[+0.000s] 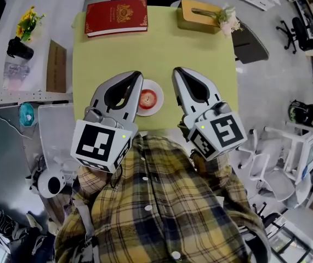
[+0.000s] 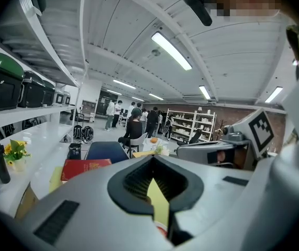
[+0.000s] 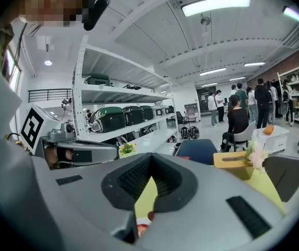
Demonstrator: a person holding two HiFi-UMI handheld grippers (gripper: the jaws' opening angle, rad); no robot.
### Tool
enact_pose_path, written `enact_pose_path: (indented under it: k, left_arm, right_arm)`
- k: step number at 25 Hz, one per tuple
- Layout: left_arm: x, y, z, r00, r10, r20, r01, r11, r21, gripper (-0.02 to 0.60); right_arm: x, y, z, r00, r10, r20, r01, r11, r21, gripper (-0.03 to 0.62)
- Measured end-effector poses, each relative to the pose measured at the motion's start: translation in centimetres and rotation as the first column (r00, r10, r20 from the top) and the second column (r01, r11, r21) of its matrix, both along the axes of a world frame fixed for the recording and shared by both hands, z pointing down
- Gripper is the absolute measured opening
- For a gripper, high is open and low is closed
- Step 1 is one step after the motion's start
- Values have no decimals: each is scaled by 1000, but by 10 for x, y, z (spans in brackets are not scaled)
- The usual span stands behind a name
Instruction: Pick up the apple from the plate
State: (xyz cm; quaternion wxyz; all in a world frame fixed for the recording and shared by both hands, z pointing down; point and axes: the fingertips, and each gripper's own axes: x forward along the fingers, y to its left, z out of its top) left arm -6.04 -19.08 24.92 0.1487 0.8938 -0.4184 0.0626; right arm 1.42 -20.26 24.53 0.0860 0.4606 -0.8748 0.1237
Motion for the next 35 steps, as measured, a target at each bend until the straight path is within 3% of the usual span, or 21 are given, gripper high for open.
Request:
enact_pose_path:
  k: [13, 31, 35]
  left_arm:
    - [8, -5, 16, 1000, -5, 17, 5, 1000, -10, 8]
    - [16, 3, 41, 995, 96, -36, -98, 992, -84, 254]
    - [17, 4, 54, 995, 101, -19, -103, 990, -96, 270]
  right_arm:
    - [8, -9, 10, 1000, -15, -1, 15, 1000, -16, -3]
    - [12, -21, 18, 1000, 4, 15, -4, 999, -36, -3]
    - [13, -23, 26, 1000, 11, 20, -10, 999, -50, -3]
